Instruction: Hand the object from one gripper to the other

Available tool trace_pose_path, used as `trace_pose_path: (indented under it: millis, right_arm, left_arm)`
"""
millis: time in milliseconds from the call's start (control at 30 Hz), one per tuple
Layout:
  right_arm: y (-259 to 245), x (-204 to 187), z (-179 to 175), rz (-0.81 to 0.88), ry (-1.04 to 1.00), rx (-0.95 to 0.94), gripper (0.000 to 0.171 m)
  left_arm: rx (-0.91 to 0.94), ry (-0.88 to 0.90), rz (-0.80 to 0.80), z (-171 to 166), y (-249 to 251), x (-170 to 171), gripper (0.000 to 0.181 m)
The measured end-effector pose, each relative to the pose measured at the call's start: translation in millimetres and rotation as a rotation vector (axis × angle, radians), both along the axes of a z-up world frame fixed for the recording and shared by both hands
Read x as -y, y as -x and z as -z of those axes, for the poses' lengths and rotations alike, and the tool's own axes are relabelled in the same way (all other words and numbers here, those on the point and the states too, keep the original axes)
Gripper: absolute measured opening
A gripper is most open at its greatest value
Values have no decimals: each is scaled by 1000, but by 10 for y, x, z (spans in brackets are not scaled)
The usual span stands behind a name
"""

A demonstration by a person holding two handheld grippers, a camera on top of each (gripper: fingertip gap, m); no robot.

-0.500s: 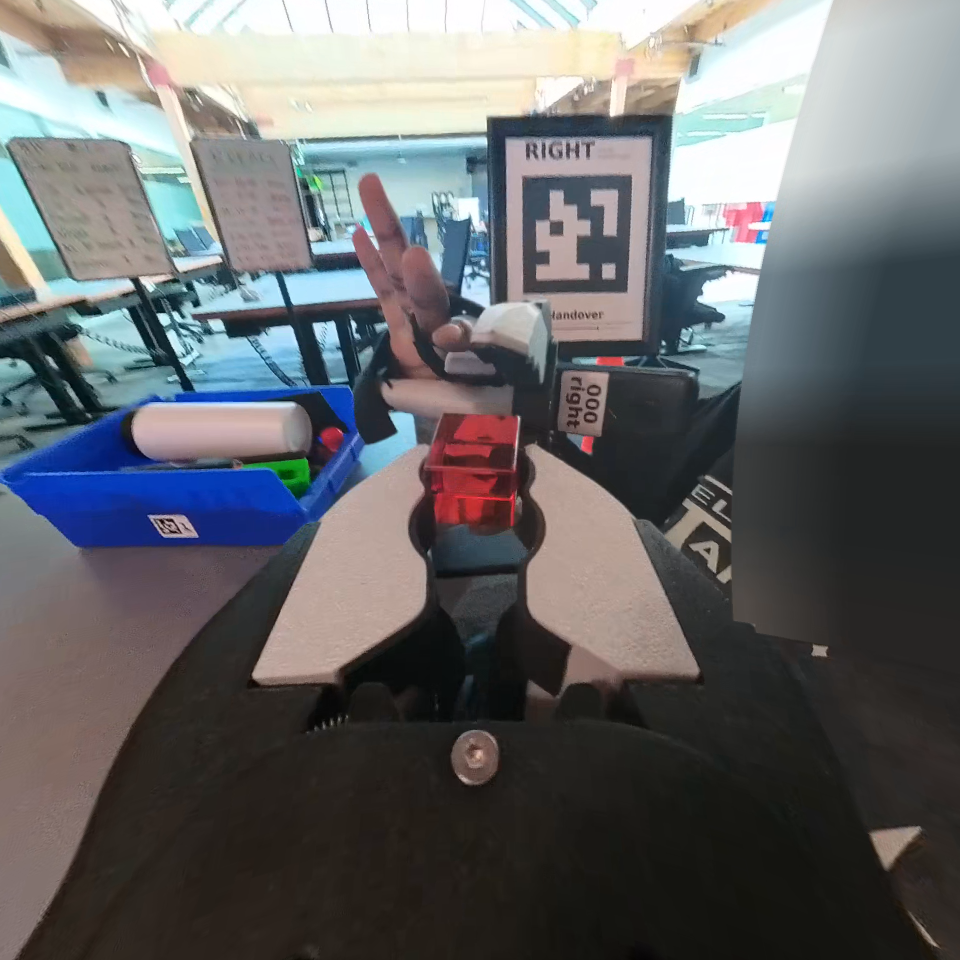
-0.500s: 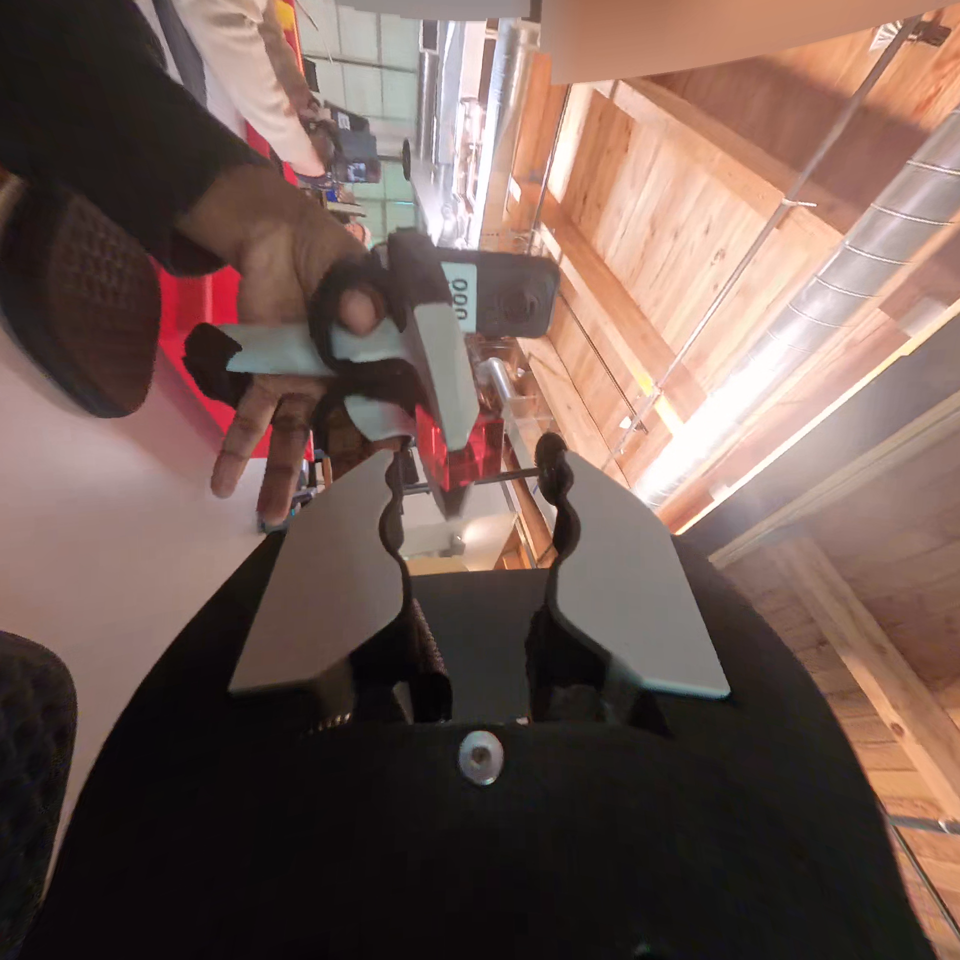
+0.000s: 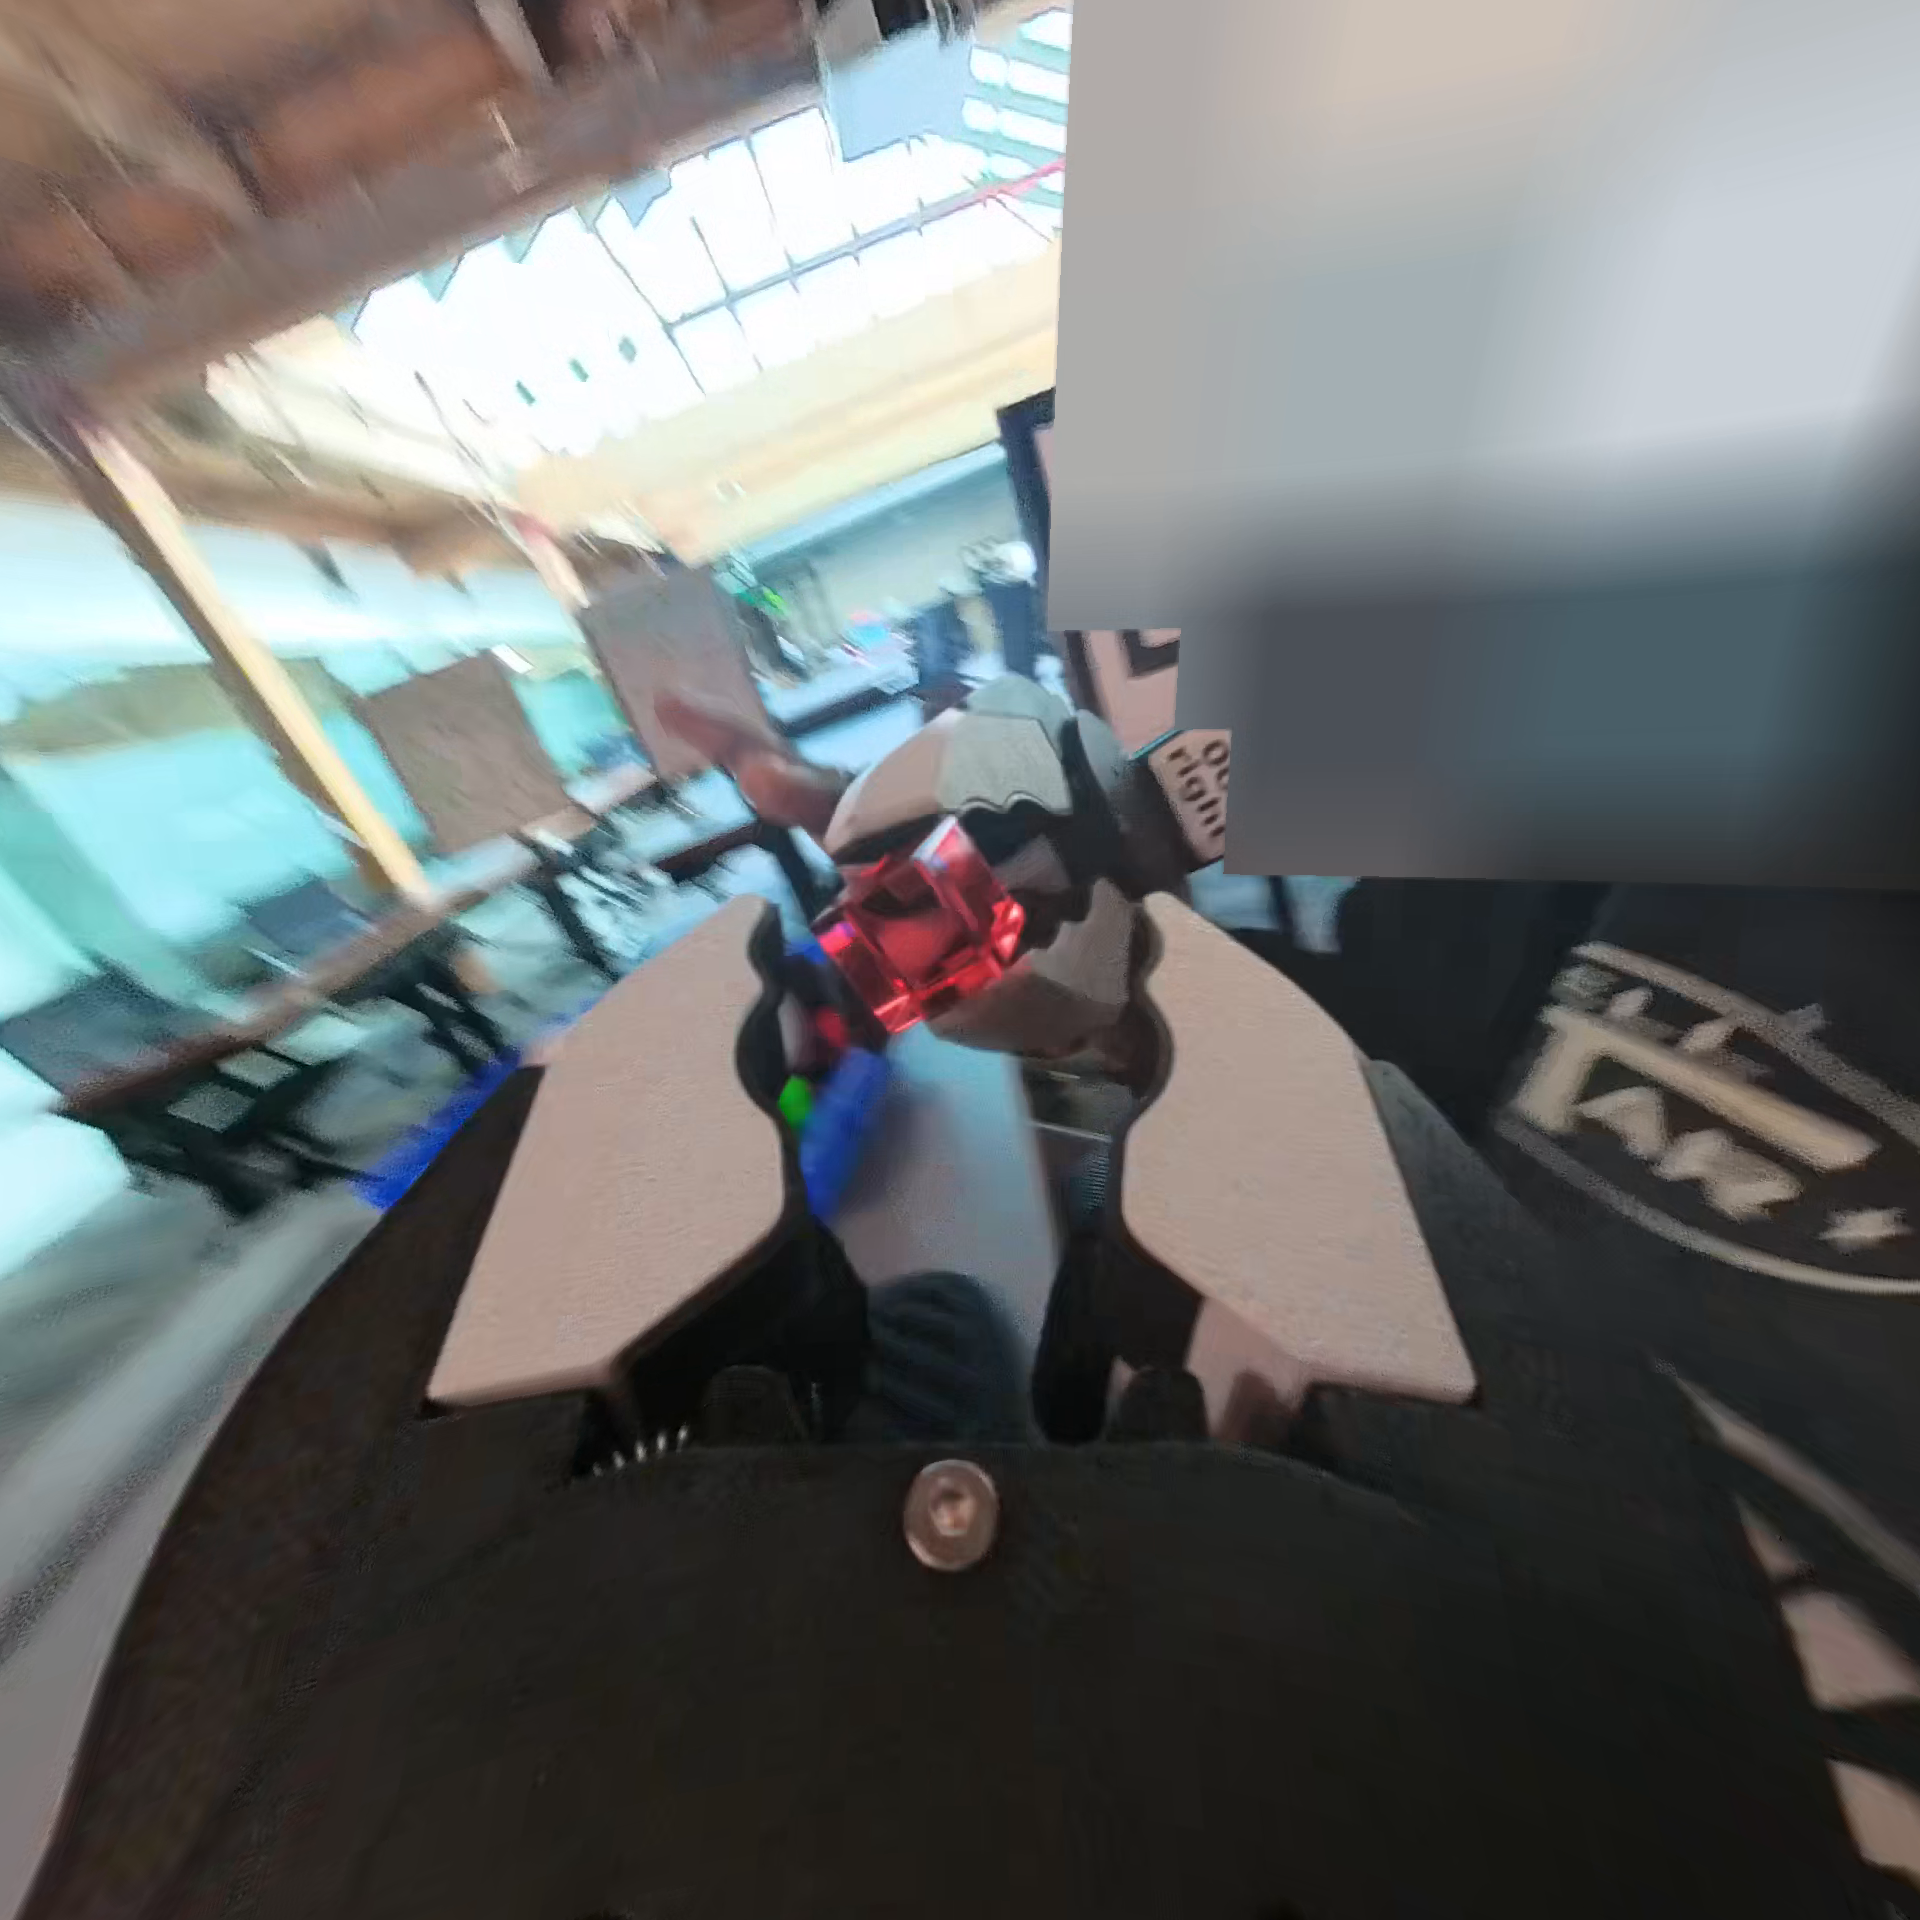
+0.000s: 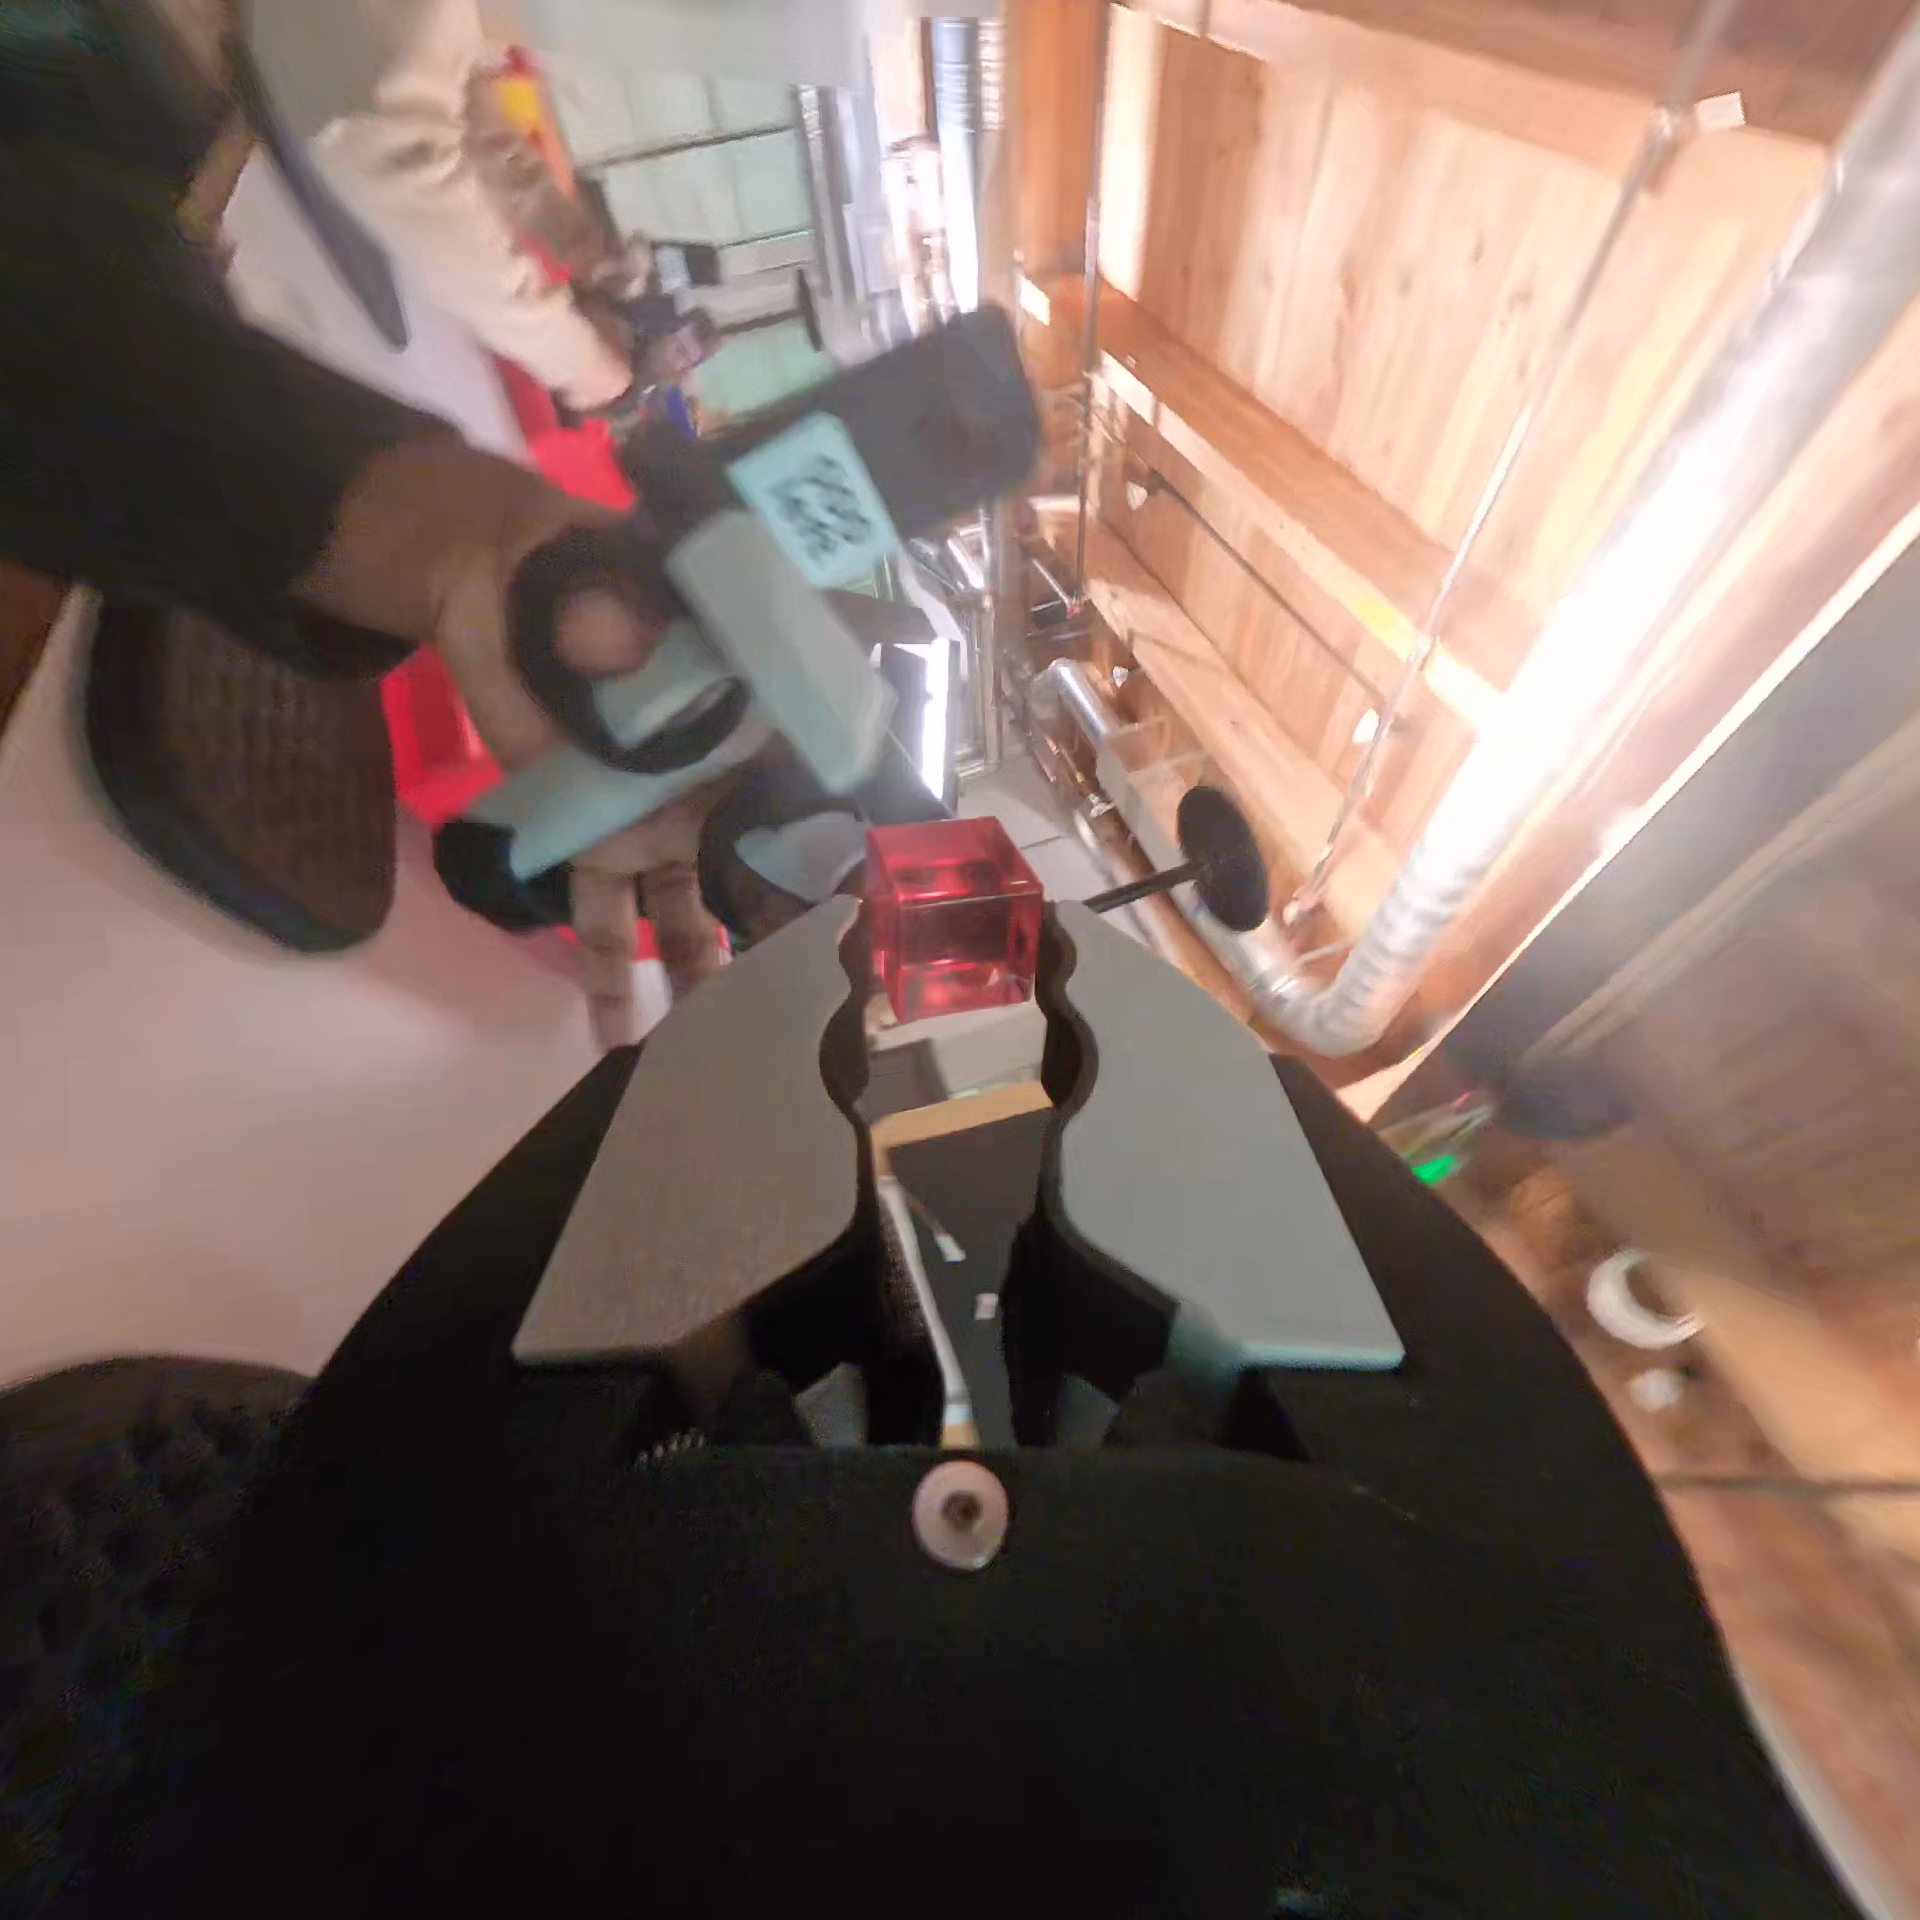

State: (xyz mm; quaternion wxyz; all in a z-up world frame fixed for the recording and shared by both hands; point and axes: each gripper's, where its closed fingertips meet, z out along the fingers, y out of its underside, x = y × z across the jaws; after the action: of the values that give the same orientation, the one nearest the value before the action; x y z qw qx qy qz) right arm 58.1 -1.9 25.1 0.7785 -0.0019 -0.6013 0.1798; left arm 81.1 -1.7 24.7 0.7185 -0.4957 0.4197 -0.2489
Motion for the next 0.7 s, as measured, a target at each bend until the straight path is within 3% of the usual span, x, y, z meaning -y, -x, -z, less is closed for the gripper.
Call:
trace_pose_path:
  millis: [33,200,300,433,633,700]
  right_arm:
    - [-9,-37,-51,-30,106,17,30]
    - [-9,-113,-137,-299,797,290,30]
    - [-4,-49,-19,-430,1128,556,30]
    - [-8,60,155,-481,1239,778,30]
    - [3,59,207,-482,1274,826,30]
    - [-9,64,206,-485,1277,836,30]
  left_arm:
    - [-32,-122,-57,-57,34,17,70]
    - [-378,-630,-444,-120,218,-73,79]
    - [-530,-768,-549,-85,197,-112,74]
    - [-648,-832,-568,18,125,-155,60]
    - [-693,-819,-520,130,51,-159,32]
    - [-662,-791,-506,122,41,-155,31]
